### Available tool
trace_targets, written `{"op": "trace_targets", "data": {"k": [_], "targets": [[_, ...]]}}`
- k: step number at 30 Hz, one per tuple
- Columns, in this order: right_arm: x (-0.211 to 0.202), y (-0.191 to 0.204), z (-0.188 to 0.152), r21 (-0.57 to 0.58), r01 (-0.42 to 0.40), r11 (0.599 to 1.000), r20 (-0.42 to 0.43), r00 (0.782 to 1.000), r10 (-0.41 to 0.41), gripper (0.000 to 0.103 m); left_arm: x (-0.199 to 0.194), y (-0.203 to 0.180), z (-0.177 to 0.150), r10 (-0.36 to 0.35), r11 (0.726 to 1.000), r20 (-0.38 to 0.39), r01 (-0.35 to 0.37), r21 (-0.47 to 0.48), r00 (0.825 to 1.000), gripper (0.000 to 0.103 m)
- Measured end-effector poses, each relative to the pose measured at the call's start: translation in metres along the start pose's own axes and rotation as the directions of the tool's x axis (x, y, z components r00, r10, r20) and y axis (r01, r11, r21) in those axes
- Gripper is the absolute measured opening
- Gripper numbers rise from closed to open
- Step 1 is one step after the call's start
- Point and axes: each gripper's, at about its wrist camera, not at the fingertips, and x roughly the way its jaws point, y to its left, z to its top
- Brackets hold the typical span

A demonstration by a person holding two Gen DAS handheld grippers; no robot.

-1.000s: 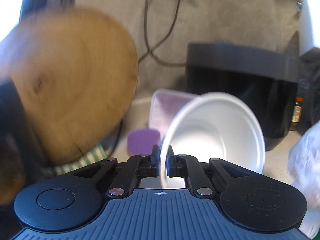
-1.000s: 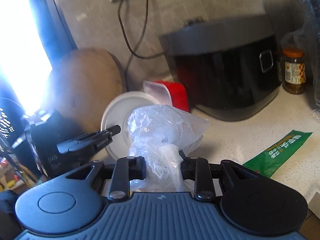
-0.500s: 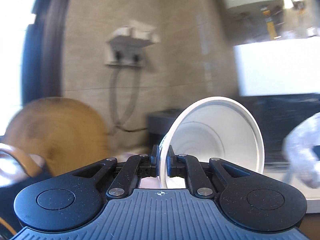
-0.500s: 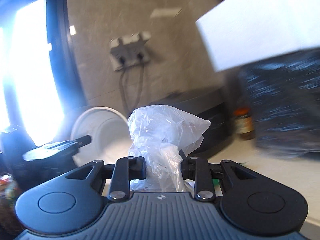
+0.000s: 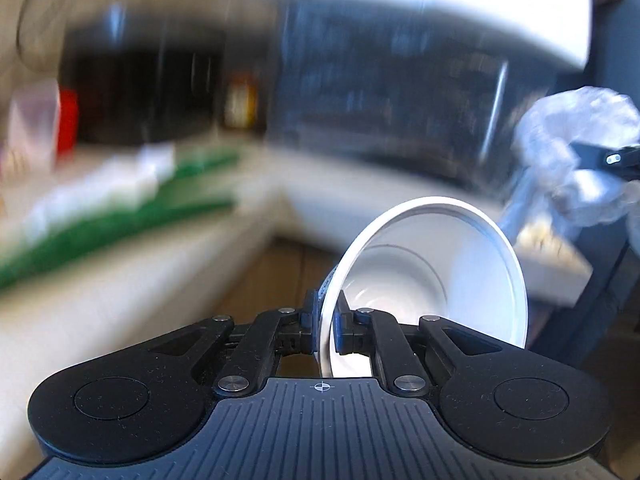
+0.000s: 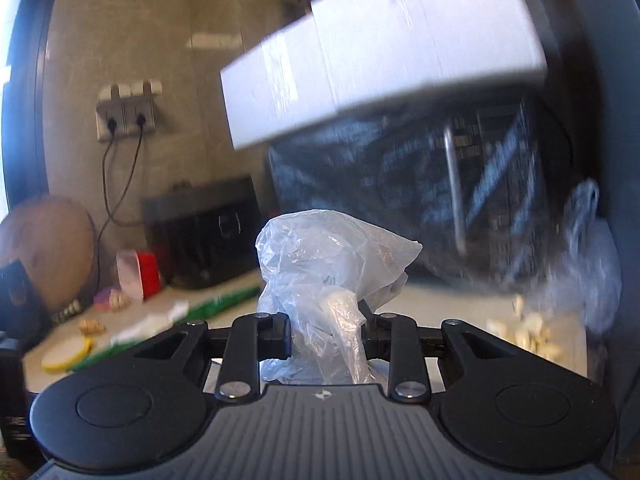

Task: Collect trash
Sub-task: 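Carry the bowl and plastic bag with both tools down over the green bin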

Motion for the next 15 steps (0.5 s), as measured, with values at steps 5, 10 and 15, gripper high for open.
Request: {"op": "trace_targets", "data": {"k": [5,10,15], "targets": [[0.027,-0.012,-0.049,0.02,0.009,1.0,-0.129,0.992,-0.007,0.027,0.052,0.02,-0.053,0.006,0.994,-0.176,-0.025,-0.109,0.984,0.011],[0.064,-0.013,-0.099,0.024,0.023,0.999,-0.254,0.967,-0.016,0.027,0.098,0.031,-0.093,0.017,0.988,-0.297,-0.061,-0.14,0.955,0.011],[0.102,-0.017,-0.153,0.04,0.021,0.999,-0.401,0.916,-0.004,0.027,0.156,0.048,-0.133,-0.054,0.979,-0.415,-0.034,-0.2,0.908,0.025]]}}
